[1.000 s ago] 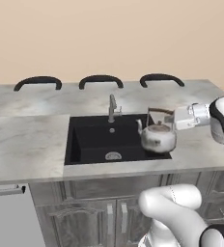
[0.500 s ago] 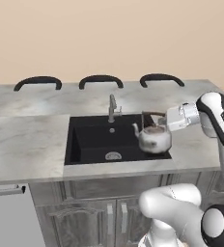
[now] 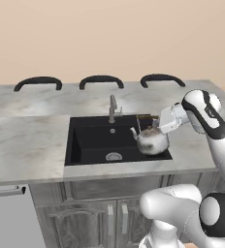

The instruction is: Open the cabinet, pick the kettle from the cabinet, and place it in the sink.

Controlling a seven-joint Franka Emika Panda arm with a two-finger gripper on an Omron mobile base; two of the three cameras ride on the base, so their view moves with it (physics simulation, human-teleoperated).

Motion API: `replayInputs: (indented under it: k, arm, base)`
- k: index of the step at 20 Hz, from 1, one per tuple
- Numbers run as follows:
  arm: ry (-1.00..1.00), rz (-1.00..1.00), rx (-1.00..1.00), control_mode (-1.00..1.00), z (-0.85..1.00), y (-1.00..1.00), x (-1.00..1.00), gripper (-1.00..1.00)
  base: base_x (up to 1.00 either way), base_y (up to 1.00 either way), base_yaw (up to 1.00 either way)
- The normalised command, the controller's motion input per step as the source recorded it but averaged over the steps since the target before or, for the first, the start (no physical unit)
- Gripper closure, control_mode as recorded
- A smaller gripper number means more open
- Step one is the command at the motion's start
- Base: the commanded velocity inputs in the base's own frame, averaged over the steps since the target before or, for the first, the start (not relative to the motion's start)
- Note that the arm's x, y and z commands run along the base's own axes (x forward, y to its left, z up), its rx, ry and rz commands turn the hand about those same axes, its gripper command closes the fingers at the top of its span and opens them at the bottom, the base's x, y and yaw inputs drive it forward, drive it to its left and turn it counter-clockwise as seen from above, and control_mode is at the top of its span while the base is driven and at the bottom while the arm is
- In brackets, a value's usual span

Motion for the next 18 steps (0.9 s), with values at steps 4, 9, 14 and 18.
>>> replayInputs:
  k: [4, 9, 14, 18]
  arm:
    - [-0.01, 0.00, -0.07, -1.00, -0.28, 0.07, 0.15, 1.00]
    - [0.00, 0.02, -0.01, -1.00, -0.27, 0.05, 0.23, 1.00]
    - [0.00, 0.08, 0.00, -1.00, -0.20, 0.09, 0.27, 1.00]
    - [-0.01, 0.11, 0.00, -1.00, -0.11, 0.10, 0.28, 1.00]
  base:
    - [0.00, 0.00, 0.00]
    - [0.00, 0.00, 0.00]
    - [0.00, 0.00, 0.00]
    - [0.00, 0.00, 0.00]
